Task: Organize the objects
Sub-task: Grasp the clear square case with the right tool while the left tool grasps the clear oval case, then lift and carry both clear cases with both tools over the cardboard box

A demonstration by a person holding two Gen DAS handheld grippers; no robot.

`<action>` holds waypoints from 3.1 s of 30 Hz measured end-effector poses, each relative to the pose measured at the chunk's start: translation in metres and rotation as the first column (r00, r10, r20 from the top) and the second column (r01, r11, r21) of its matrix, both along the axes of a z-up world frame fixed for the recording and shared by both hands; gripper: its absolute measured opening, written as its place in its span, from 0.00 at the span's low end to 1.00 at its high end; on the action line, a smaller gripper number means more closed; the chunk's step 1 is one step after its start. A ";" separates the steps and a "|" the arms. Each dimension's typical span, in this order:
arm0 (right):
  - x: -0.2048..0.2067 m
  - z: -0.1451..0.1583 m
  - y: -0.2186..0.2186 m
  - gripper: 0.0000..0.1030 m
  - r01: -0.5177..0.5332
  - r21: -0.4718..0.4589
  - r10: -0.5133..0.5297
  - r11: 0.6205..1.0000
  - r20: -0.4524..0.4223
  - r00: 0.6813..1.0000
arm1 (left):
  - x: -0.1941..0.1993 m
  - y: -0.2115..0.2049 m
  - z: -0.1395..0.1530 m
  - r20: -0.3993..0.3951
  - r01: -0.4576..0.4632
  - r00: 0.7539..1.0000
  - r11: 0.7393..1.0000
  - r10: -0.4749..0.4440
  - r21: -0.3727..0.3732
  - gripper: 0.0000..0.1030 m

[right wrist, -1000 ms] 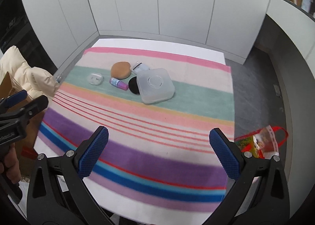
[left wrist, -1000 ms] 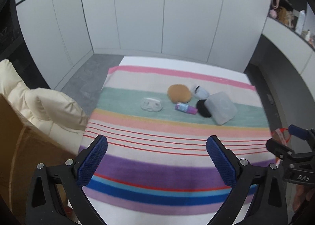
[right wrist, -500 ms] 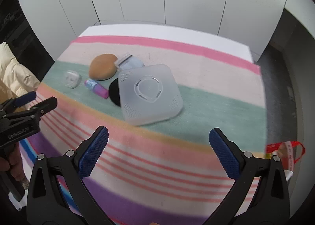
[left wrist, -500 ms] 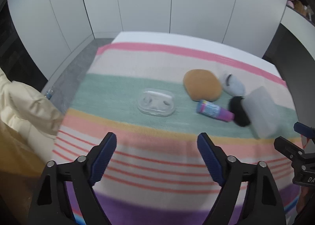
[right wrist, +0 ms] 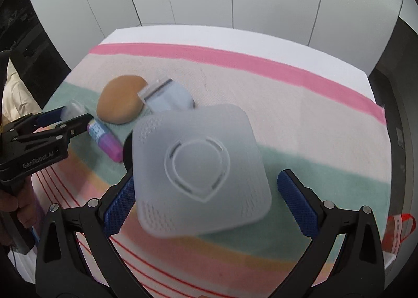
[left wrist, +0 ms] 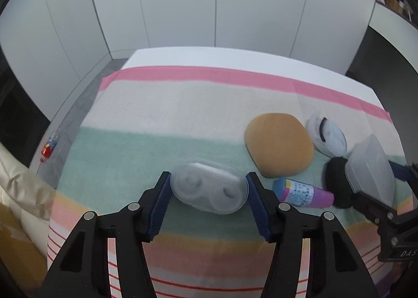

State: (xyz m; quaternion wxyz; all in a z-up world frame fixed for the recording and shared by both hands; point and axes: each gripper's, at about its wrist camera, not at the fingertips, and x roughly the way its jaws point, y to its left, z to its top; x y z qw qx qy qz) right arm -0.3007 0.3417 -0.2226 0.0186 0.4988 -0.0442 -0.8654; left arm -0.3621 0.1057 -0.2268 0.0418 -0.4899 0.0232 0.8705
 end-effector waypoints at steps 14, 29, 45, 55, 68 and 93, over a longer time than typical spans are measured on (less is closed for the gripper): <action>0.028 0.029 -0.012 0.83 0.038 -0.020 -0.038 0.999 0.007 0.999 | 0.057 0.003 0.040 0.014 0.004 1.000 1.000 -0.004 0.009 0.56; 0.114 0.122 -0.021 0.83 0.137 -0.030 -0.138 0.990 -0.002 0.990 | 0.144 0.006 0.143 -0.058 0.051 0.997 0.998 -0.048 0.043 0.56; 0.219 0.205 -0.054 0.83 0.132 0.014 -0.131 0.991 -0.075 0.989 | 0.246 -0.030 0.209 -0.127 0.047 0.991 0.994 -0.034 0.102 0.56; 0.253 0.230 -0.078 0.83 0.110 0.020 -0.106 0.994 -0.143 0.984 | 0.276 -0.036 0.236 -0.223 0.103 0.972 0.989 -0.078 0.102 0.56; 0.242 0.247 -0.110 0.83 0.021 0.009 -0.019 1.000 -0.214 0.977 | 0.278 -0.055 0.237 -0.257 0.066 0.966 0.993 -0.038 0.100 0.56; 0.202 0.239 -0.183 0.83 -0.095 0.024 0.098 0.995 -0.210 0.973 | 0.280 -0.135 0.227 -0.254 -0.083 0.961 0.992 0.106 0.098 0.56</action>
